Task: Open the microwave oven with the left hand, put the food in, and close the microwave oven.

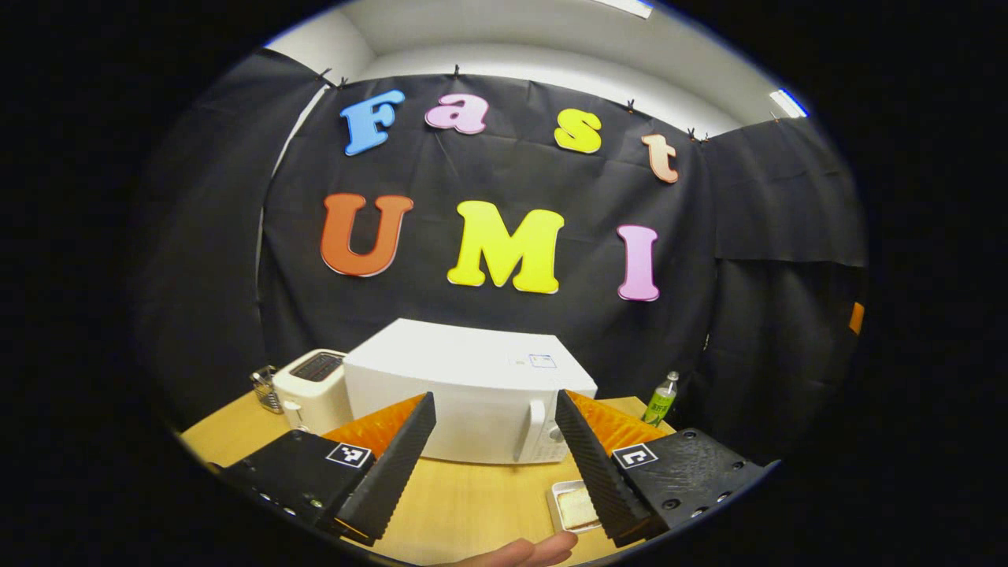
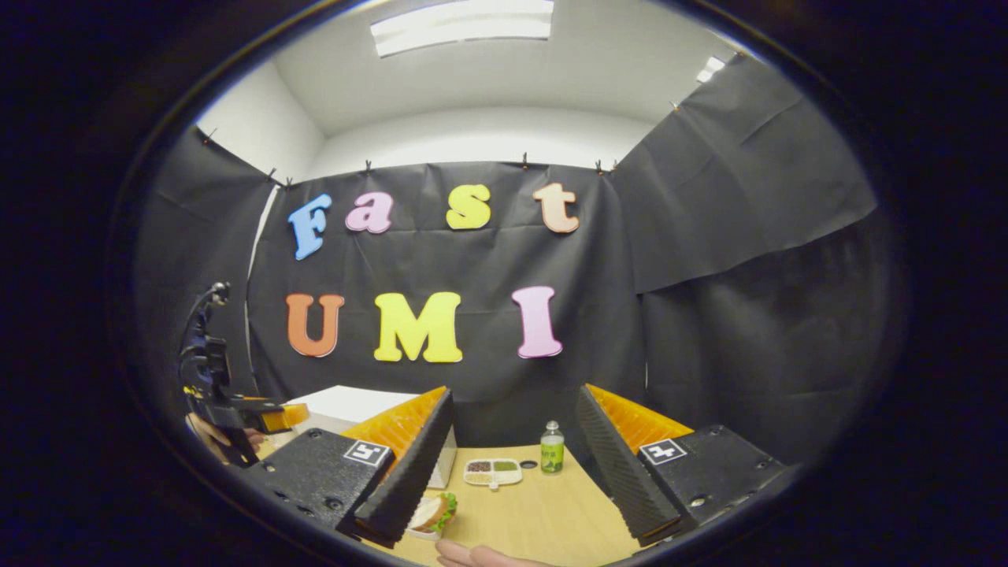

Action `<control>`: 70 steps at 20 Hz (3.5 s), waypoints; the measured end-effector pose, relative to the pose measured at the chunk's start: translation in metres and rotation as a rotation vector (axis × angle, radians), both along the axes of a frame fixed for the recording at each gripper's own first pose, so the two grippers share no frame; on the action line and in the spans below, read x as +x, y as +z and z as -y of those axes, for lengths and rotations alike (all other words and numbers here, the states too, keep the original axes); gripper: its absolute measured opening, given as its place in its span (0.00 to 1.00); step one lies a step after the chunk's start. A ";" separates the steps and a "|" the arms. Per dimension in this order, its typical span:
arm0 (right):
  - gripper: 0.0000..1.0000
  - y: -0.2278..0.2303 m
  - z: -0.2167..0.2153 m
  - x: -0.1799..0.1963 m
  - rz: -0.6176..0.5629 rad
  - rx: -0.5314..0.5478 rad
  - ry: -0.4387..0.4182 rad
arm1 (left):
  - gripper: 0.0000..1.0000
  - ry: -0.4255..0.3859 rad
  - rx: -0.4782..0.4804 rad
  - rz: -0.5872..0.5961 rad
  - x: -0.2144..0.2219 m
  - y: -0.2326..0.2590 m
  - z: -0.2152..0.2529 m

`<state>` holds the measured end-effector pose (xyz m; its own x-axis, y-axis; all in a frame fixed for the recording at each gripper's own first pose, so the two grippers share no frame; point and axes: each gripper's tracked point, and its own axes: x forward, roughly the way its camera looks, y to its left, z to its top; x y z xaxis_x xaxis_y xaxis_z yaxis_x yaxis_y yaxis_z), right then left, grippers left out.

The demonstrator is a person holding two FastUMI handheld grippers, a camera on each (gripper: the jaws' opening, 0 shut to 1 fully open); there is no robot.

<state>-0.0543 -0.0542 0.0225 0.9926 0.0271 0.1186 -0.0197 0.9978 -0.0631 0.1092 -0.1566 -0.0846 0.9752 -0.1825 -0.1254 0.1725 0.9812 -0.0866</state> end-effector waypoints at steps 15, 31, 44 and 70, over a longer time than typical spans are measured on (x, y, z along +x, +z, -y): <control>1.00 -0.055 -0.014 0.024 -0.061 -0.003 0.083 | 0.95 0.089 0.114 -0.033 0.131 -0.142 0.052; 1.00 -0.076 0.001 0.034 -0.090 -0.005 0.103 | 0.37 0.015 0.119 -0.039 0.162 -0.170 0.065; 1.00 -0.081 0.018 0.027 -0.092 -0.029 0.096 | 0.08 -0.003 0.136 -0.004 0.161 -0.169 0.065; 0.92 -0.106 -0.070 -0.012 -0.164 -0.090 0.187 | 0.19 -0.140 0.118 -0.009 -0.023 -0.167 -0.049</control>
